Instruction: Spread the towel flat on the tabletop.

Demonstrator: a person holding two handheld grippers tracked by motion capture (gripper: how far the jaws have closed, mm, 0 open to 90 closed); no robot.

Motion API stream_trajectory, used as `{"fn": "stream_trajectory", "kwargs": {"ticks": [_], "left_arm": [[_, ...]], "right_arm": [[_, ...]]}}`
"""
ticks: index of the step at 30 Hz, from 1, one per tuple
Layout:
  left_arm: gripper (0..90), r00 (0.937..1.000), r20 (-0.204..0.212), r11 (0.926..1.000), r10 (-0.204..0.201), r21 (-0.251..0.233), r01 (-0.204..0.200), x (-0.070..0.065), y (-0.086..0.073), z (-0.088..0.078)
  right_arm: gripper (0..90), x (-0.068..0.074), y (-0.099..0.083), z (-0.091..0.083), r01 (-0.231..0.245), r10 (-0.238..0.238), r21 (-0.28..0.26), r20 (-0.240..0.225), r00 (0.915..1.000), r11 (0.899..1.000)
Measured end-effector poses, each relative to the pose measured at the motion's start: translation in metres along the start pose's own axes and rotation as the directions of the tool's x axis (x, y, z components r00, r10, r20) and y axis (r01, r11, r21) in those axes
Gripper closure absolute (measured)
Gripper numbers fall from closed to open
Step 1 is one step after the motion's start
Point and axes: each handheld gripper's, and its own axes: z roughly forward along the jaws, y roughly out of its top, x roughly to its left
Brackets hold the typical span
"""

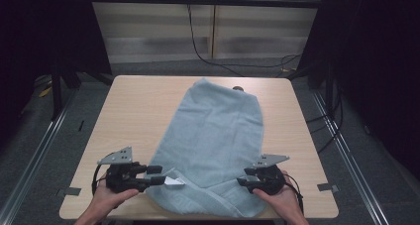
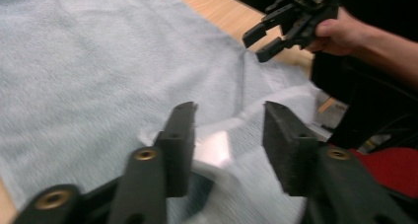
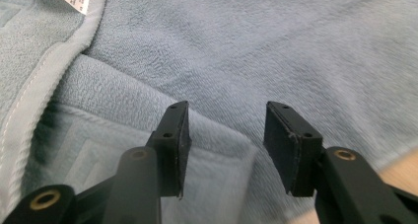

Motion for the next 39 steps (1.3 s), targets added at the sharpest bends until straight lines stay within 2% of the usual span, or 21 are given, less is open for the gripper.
{"fn": "stream_trajectory", "kwargs": {"ticks": [1,3,5,6,8,9,10,11,13,14,16,20,21,23,26,28,30,32,33,36,39], "left_arm": [[52.0,0.9997,-0.024,0.9998,-0.01,0.015,0.01,0.005,0.004,0.009],[49.8,0.999,-0.04,0.9961,-0.02,0.085,0.023,0.015,0.006,0.028],[44.1,0.9959,-0.084,0.99,-0.031,0.134,0.043,0.022,0.002,0.045],[44.1,0.9944,-0.104,0.9883,-0.018,0.149,0.034,0.023,-0.002,0.049],[43.5,0.9911,-0.13,0.9743,0.026,0.225,0.004,0.022,-0.01,0.057],[43.7,0.9884,-0.15,0.9682,0.027,0.25,0.011,0.022,-0.015,0.058],[46.6,0.99,-0.14,0.9664,0.018,0.257,0.018,0.022,-0.02,0.059],[53.0,0.9885,-0.147,0.9694,0.038,0.246,0.0,0.02,-0.024,0.057],[70.8,0.9921,-0.119,0.9692,0.042,0.246,-0.012,0.018,-0.025,0.052],[80.5,0.9927,-0.114,0.9732,0.04,0.23,-0.012,0.017,-0.025,0.05],[85.8,0.9967,-0.078,0.9834,0.025,0.181,-0.01,0.015,-0.023,0.045],[86.6,0.9999,0.014,0.9989,-0.006,0.047,0.006,0.005,-0.013,0.026],[86.6,0.999,0.045,1.0,0.002,0.009,-0.002,0.001,-0.011,0.019],[86.5,0.9979,0.062,0.9997,0.016,-0.021,-0.015,-0.009,-0.01,0.009],[86.1,0.9961,0.08,0.9989,0.039,-0.03,-0.036,-0.021,-0.016,-0.001],[85.5,0.996,0.075,0.9985,0.049,-0.028,-0.047,-0.029,-0.021,-0.009],[84.2,0.9958,0.084,0.9987,0.036,-0.038,-0.033,-0.035,-0.027,-0.015],[83.5,0.9933,0.108,0.9987,0.042,-0.033,-0.038,-0.04,-0.032,-0.021],[83.3,0.9943,0.096,0.9986,0.047,-0.029,-0.044,-0.041,-0.034,-0.023],[71.5,0.9954,0.096,0.999,0.001,-0.044,0.004,-0.038,-0.041,-0.028],[66.9,0.9981,0.055,0.9983,-0.029,-0.049,0.031,-0.027,-0.04,-0.029]], "right_arm": [[52.2,0.0,0.001,0.003,0.006,-0.006,0.001,-0.009,0.9999,1.0],[50.9,0.001,0.003,0.009,0.01,-0.01,0.01,-0.023,0.9997,1.0],[50.2,0.002,0.002,0.013,0.016,-0.015,0.025,-0.035,0.9993,1.0],[49.2,0.004,0.0,0.016,0.02,-0.019,0.034,-0.042,0.9989,0.999],[48.7,0.007,-0.002,0.018,0.04,-0.039,0.051,-0.028,0.9989,0.998],[48.7,0.007,-0.003,0.017,0.038,-0.037,0.044,-0.024,0.999,0.998],[49.2,0.008,-0.004,0.017,0.035,-0.035,0.044,-0.018,0.9992,0.998],[50.9,0.008,-0.005,0.016,0.045,-0.044,0.041,-0.012,0.9989,0.998],[61.0,0.011,-0.005,0.015,0.055,-0.055,0.046,-0.005,0.9985,0.997],[67.4,0.012,-0.006,0.013,0.062,-0.063,0.041,0.002,0.998,0.997],[79.5,0.013,-0.005,0.01,0.053,-0.054,0.032,0.02,0.9983,0.998],[84.6,0.009,-0.003,-0.004,0.019,-0.019,-0.019,0.007,0.9998,1.0],[84.9,0.01,-0.003,-0.009,0.02,-0.02,-0.032,0.008,0.9998,0.999],[84.9,0.013,-0.003,-0.022,0.028,-0.028,-0.059,0.013,0.9995,0.998],[84.4,0.022,-0.006,-0.038,0.033,-0.033,-0.082,0.001,0.9995,0.996],[82.9,0.031,-0.012,-0.047,0.042,-0.041,-0.078,0.005,0.9991,0.996],[81.5,0.041,-0.021,-0.054,0.045,-0.046,-0.064,-0.005,0.9989,0.997],[78.9,0.049,-0.029,-0.059,0.046,-0.047,-0.052,-0.018,0.9987,0.998],[77.3,0.052,-0.032,-0.061,0.05,-0.052,-0.054,-0.027,0.9983,0.997],[68.7,0.051,-0.036,-0.065,0.027,-0.03,-0.084,-0.035,0.999,0.996],[65.0,0.039,-0.034,-0.061,-0.02,0.017,-0.112,-0.031,0.9994,0.993]]}}
